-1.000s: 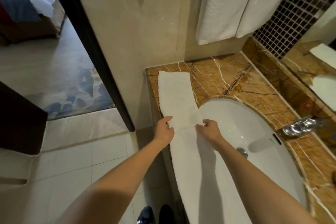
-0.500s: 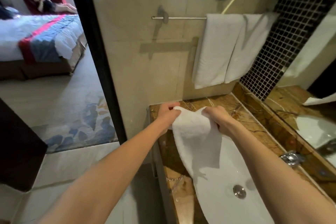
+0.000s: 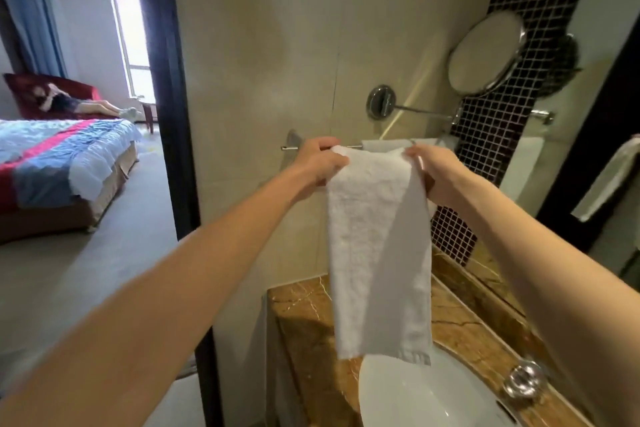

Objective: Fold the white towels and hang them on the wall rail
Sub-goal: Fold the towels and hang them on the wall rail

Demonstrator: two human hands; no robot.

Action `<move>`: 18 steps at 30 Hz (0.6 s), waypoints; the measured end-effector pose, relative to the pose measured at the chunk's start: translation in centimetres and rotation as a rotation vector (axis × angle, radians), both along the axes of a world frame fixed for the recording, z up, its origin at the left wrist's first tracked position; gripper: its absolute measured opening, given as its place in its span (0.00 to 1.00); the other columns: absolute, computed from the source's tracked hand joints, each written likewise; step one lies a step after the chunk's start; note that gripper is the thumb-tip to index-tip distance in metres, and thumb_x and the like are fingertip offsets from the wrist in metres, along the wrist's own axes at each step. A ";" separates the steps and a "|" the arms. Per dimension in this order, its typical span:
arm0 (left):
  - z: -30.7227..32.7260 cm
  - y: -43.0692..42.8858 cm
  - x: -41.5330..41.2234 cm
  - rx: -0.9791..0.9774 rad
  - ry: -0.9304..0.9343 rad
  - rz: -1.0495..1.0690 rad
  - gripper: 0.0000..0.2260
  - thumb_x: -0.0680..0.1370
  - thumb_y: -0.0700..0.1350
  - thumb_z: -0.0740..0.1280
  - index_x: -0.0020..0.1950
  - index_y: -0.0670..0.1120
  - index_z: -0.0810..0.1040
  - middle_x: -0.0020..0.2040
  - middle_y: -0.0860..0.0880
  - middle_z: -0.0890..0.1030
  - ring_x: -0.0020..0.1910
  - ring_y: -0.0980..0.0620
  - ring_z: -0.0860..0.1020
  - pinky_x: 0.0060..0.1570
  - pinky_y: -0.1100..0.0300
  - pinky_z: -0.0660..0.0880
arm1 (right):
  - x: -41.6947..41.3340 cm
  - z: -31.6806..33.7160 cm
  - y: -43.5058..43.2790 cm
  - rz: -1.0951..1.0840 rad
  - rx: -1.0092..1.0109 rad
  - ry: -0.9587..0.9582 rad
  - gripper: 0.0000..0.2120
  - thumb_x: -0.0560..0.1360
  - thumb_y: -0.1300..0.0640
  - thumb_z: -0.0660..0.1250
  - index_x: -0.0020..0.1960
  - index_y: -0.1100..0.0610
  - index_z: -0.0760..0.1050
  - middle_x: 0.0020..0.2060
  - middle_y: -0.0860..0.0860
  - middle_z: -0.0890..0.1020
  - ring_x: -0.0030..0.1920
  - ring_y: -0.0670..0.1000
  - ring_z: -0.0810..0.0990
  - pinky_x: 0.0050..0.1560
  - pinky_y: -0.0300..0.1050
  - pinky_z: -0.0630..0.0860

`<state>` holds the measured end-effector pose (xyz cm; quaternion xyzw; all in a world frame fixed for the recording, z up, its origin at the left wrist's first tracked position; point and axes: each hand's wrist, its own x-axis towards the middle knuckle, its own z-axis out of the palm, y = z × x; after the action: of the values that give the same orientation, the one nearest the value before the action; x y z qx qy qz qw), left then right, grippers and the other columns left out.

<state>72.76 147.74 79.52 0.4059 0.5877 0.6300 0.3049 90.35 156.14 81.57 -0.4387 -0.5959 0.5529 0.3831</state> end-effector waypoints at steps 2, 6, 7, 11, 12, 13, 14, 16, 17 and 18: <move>2.6 -0.1 -0.5 0.028 0.012 -0.010 0.24 0.71 0.33 0.69 0.66 0.46 0.74 0.59 0.44 0.79 0.48 0.50 0.78 0.28 0.65 0.72 | -0.4 2.3 0.1 -0.031 0.033 0.026 0.10 0.72 0.57 0.67 0.51 0.61 0.75 0.44 0.57 0.77 0.43 0.55 0.77 0.44 0.48 0.74; 6.2 -0.6 -1.4 0.076 0.009 -0.106 0.29 0.71 0.29 0.65 0.69 0.48 0.69 0.62 0.48 0.75 0.53 0.48 0.76 0.34 0.60 0.75 | -1.2 5.9 0.5 -0.094 0.131 0.086 0.13 0.72 0.61 0.67 0.55 0.64 0.74 0.47 0.59 0.77 0.44 0.57 0.78 0.44 0.50 0.75; 6.9 -0.7 -1.7 0.094 0.011 -0.126 0.30 0.71 0.28 0.65 0.71 0.48 0.68 0.63 0.49 0.75 0.54 0.48 0.76 0.34 0.60 0.75 | -1.5 6.7 0.6 -0.114 0.151 0.097 0.13 0.71 0.61 0.67 0.55 0.64 0.74 0.47 0.60 0.77 0.44 0.57 0.78 0.45 0.50 0.76; 9.4 -0.2 -3.0 0.188 -0.028 -0.125 0.32 0.71 0.27 0.65 0.72 0.47 0.66 0.63 0.51 0.75 0.52 0.51 0.77 0.30 0.63 0.76 | -2.7 9.7 1.3 -0.140 0.190 0.189 0.23 0.67 0.58 0.68 0.61 0.63 0.71 0.51 0.60 0.78 0.48 0.60 0.80 0.49 0.57 0.77; 10.0 0.1 -3.3 0.209 -0.033 -0.119 0.31 0.71 0.27 0.64 0.72 0.47 0.66 0.63 0.51 0.75 0.52 0.52 0.77 0.29 0.64 0.76 | -3.1 10.5 1.6 -0.140 0.201 0.199 0.24 0.66 0.58 0.68 0.60 0.63 0.71 0.50 0.61 0.78 0.47 0.61 0.80 0.49 0.59 0.77; 10.6 0.5 -3.6 0.226 -0.030 -0.115 0.31 0.72 0.27 0.64 0.72 0.47 0.66 0.64 0.51 0.75 0.52 0.52 0.76 0.29 0.64 0.76 | -3.6 11.1 2.0 -0.140 0.229 0.215 0.21 0.66 0.58 0.67 0.57 0.64 0.72 0.48 0.61 0.77 0.46 0.60 0.79 0.49 0.58 0.76; 11.1 1.0 -4.0 0.240 -0.024 -0.110 0.31 0.72 0.27 0.63 0.72 0.47 0.66 0.65 0.50 0.74 0.53 0.51 0.76 0.30 0.63 0.76 | -4.1 11.9 2.1 -0.133 0.263 0.225 0.17 0.67 0.58 0.67 0.54 0.63 0.73 0.45 0.60 0.76 0.44 0.59 0.78 0.47 0.56 0.75; 12.3 2.2 -4.6 0.267 -0.013 -0.105 0.31 0.72 0.27 0.63 0.72 0.47 0.66 0.66 0.50 0.73 0.55 0.50 0.76 0.34 0.61 0.76 | -5.1 13.3 3.0 -0.111 0.304 0.256 0.14 0.67 0.60 0.66 0.52 0.62 0.74 0.43 0.59 0.74 0.43 0.58 0.76 0.46 0.54 0.75; 12.8 2.9 -5.0 0.282 -0.009 -0.101 0.31 0.72 0.27 0.63 0.73 0.47 0.65 0.67 0.50 0.73 0.55 0.51 0.76 0.36 0.60 0.76 | -5.5 13.9 3.9 -0.100 0.313 0.277 0.17 0.65 0.60 0.66 0.53 0.62 0.74 0.44 0.59 0.75 0.43 0.58 0.76 0.47 0.54 0.75; 13.4 3.6 -5.4 0.299 -0.005 -0.096 0.31 0.72 0.27 0.62 0.73 0.47 0.65 0.67 0.49 0.73 0.55 0.50 0.76 0.37 0.60 0.77 | -5.9 14.6 4.7 -0.093 0.317 0.299 0.18 0.64 0.60 0.66 0.53 0.62 0.75 0.45 0.59 0.75 0.44 0.57 0.76 0.48 0.54 0.75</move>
<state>67.40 151.38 92.87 0.4730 0.4666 0.6960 0.2723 84.41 160.82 96.14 -0.3131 -0.5911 0.4930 0.5563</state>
